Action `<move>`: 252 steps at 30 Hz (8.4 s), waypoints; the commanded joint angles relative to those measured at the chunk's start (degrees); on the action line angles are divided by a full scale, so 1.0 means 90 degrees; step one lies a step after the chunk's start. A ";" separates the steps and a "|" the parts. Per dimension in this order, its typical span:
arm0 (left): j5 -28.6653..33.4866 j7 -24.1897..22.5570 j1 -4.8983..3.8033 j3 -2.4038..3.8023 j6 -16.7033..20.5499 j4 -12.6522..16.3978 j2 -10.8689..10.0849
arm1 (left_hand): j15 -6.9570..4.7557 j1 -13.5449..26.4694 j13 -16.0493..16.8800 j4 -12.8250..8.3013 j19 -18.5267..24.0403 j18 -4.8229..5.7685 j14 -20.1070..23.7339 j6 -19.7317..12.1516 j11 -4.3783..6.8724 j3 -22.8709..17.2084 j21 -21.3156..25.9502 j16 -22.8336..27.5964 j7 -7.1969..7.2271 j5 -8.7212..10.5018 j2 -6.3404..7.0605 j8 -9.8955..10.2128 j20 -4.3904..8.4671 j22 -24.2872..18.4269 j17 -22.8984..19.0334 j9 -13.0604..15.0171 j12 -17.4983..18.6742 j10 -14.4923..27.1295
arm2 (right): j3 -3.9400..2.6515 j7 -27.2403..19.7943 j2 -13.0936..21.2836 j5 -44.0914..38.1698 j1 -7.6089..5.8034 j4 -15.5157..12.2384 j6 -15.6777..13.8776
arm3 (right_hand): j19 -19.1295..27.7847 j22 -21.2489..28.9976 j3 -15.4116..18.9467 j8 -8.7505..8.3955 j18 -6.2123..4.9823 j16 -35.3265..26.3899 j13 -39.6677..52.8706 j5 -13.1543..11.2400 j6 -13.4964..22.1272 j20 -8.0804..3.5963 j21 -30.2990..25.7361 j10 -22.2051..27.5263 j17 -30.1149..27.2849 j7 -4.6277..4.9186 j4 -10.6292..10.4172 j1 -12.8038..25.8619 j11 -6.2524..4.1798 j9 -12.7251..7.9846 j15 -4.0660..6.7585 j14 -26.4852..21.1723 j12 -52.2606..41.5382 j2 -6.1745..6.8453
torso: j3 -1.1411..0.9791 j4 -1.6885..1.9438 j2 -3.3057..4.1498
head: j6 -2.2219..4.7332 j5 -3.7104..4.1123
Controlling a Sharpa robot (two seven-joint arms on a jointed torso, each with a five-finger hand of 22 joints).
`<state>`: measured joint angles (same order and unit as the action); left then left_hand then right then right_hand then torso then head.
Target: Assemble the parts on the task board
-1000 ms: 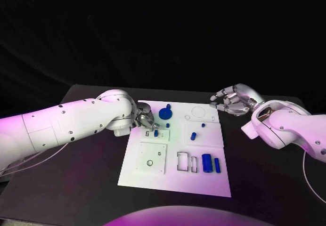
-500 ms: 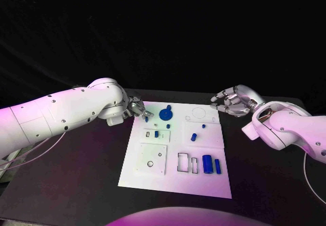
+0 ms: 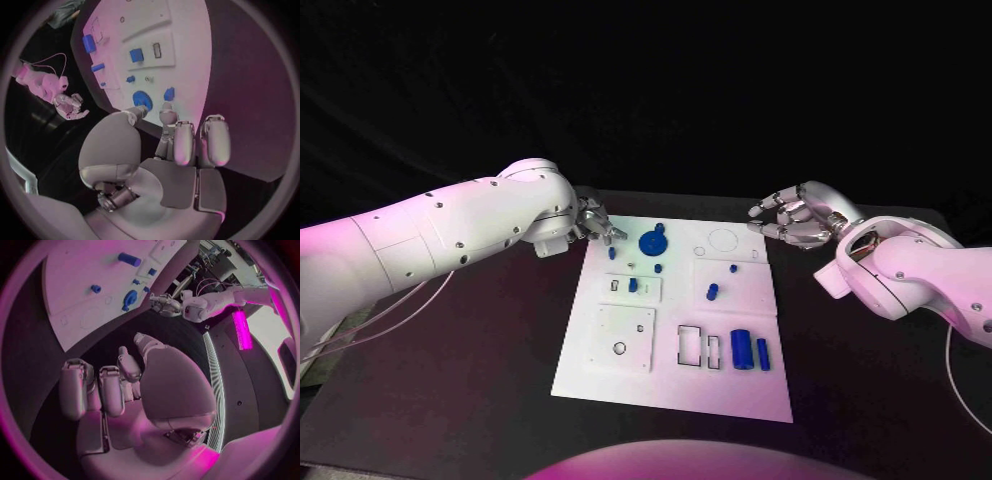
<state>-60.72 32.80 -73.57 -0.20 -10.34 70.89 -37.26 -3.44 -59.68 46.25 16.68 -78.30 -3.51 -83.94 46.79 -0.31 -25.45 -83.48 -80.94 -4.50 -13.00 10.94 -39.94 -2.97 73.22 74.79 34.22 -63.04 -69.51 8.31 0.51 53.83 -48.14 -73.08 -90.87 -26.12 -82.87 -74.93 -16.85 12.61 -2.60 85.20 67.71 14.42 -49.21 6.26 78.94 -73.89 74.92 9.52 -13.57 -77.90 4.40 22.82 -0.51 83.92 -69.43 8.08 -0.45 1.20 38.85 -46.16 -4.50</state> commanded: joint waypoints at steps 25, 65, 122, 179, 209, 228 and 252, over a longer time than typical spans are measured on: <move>-0.0179 -0.0072 -0.0015 -0.0118 -0.0508 -0.0535 0.0282 | 0.0074 -0.0327 -0.0088 -0.0027 0.0053 -0.0041 -0.0236 0.0007 -0.0052 -0.0001 0.0055 0.0028 -0.0067 -0.0014 0.0037 0.0119 -0.0051 -0.0036 -0.0019 -0.0114 0.0060 0.0137 | 0.0000 0.0005 -0.0025 -0.0061 0.0018 0.0015 0.0109 | 0.0057 -0.0791 -0.0067 0.0055 -0.0055 -0.0049 -0.0004 0.0034 0.0056 0.0001 -0.0033 0.0047 0.0358 -0.0010 -0.0015 0.0009 0.0000 0.0004 0.0039 0.0361 0.0034 0.0031 | 0.0001 0.0009 -0.0013 | -0.0072 0.0002; -0.0050 -0.0084 -0.0002 -0.0188 -0.0773 -0.0612 0.0358 | 0.0032 -0.0669 -0.0064 -0.0043 0.0036 -0.0038 -0.0234 0.0180 0.0006 -0.0197 0.0052 0.0026 0.0003 0.0000 -0.0100 0.0042 -0.0047 -0.0008 -0.0020 -0.0150 0.0008 0.0126 | 0.0000 0.0018 -0.0062 -0.0061 0.0040 0.0038 0.0126 | 0.0055 -0.0789 -0.0095 0.0073 -0.0055 -0.0051 -0.0009 0.0039 0.0063 -0.0001 -0.0040 0.0045 0.0361 -0.0010 -0.0021 0.0009 -0.0001 0.0005 0.0041 0.0363 0.0035 0.0032 | 0.0000 0.0000 -0.0016 | -0.0119 -0.0008; 0.0133 -0.0788 0.0270 -0.0202 0.0737 0.1768 -0.1123 | -0.0057 -0.0875 0.0168 -0.1683 -0.0232 0.0042 -0.0246 0.0214 0.0090 -0.3455 -0.0159 0.0007 0.0051 -0.0285 0.0249 -0.0591 0.0060 0.0429 0.0007 0.0046 -0.0238 -0.0256 | 0.0000 0.0045 -0.0011 -0.0061 0.0044 0.0054 0.0179 | 0.0057 -0.0783 -0.0116 0.0092 -0.0057 -0.0059 -0.0010 0.0044 0.0069 -0.0003 -0.0055 0.0041 0.0354 -0.0008 -0.0045 0.0036 0.0001 0.0007 0.0040 0.0363 0.0032 0.0030 | -0.0006 0.0030 -0.0049 | -0.0123 -0.0102; -0.0549 -0.0350 0.0548 -0.0209 0.0095 0.1712 -0.0960 | -0.0085 -0.0776 0.0259 -0.1746 -0.0285 0.0057 -0.0250 0.0272 0.0119 -0.3494 -0.0200 0.0007 0.0079 -0.0634 0.0314 -0.0630 0.0092 0.0506 0.0012 0.0038 -0.0300 -0.0354 | 0.0000 0.0049 0.0000 -0.0061 0.0075 0.0059 0.0240 | 0.0066 -0.0770 -0.0131 0.0111 -0.0062 -0.0068 -0.0020 0.0057 0.0077 -0.0003 -0.0078 0.0045 0.0341 -0.0010 -0.0074 0.0068 0.0000 0.0008 0.0041 0.0361 0.0037 0.0035 | -0.0016 0.0013 -0.0044 | -0.0175 -0.0129; -0.0524 -0.0421 0.0561 -0.0221 -0.0014 0.1495 -0.0754 | -0.0089 -0.0742 0.0412 -0.1781 -0.0293 0.0061 -0.0251 0.0311 0.0131 -0.3460 -0.0210 0.0009 0.0090 -0.0781 0.0349 -0.0633 0.0102 0.0526 0.0009 0.0024 -0.0392 -0.0441 | 0.0000 0.0051 -0.0013 -0.0061 0.0077 0.0055 0.0251 | 0.0066 -0.0770 -0.0131 0.0111 -0.0062 -0.0068 -0.0020 0.0057 0.0077 -0.0003 -0.0078 0.0045 0.0341 -0.0010 -0.0074 0.0068 0.0000 0.0008 0.0041 0.0361 0.0037 0.0035 | -0.0027 0.0007 -0.0043 | -0.0229 -0.0098; -0.0479 -0.0449 0.0561 -0.0223 -0.0197 0.1481 -0.0736 | -0.0099 -0.0634 0.0701 -0.1787 -0.0312 0.0072 -0.0256 0.0432 0.0150 -0.3279 -0.0224 0.0008 0.0119 -0.1022 0.0396 -0.0593 0.0105 0.0568 0.0011 -0.0030 -0.0555 -0.0610 | 0.0000 0.0050 -0.0004 -0.0061 0.0076 0.0044 0.0238 | 0.0066 -0.0770 -0.0131 0.0111 -0.0062 -0.0068 -0.0020 0.0057 0.0077 -0.0003 -0.0078 0.0045 0.0341 -0.0010 -0.0074 0.0068 0.0000 0.0008 0.0041 0.0361 0.0037 0.0035 | -0.0020 0.0019 -0.0045 | -0.0276 -0.0072; -0.0399 -0.0365 0.0561 -0.0227 -0.0422 0.1422 -0.0708 | -0.0145 -0.0514 0.1026 -0.1704 -0.0321 0.0078 -0.0263 0.0522 0.0220 -0.2806 -0.0215 0.0009 0.0214 -0.0983 0.0349 -0.0577 0.0096 0.0590 0.0012 -0.0061 -0.0711 -0.0825 | -0.0001 0.0053 0.0013 -0.0061 0.0076 0.0040 0.0226 | 0.0060 -0.0773 -0.0148 0.0129 -0.0061 -0.0072 -0.0034 0.0064 0.0088 -0.0005 -0.0080 0.0052 0.0341 -0.0012 -0.0088 0.0083 -0.0003 0.0009 0.0043 0.0363 0.0046 0.0046 | -0.0021 0.0023 -0.0044 | -0.0321 -0.0065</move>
<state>-65.28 29.47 -69.01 -1.85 -10.79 83.47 -43.89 -4.19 -64.46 55.38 8.08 -80.89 -3.51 -84.05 50.72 1.65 -44.28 -85.26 -80.94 -3.49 -21.98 14.29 -45.12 -2.06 74.91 74.85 33.59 -69.21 -76.62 8.30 1.02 53.94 -48.16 -72.43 -90.44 -24.72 -82.66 -74.92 -18.05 13.71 -2.60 84.87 67.46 14.64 -48.81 6.05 78.37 -73.90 74.91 9.51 -14.30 -77.60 4.41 22.81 -0.51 83.92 -69.22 8.39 -0.62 1.37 38.47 -48.99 -5.05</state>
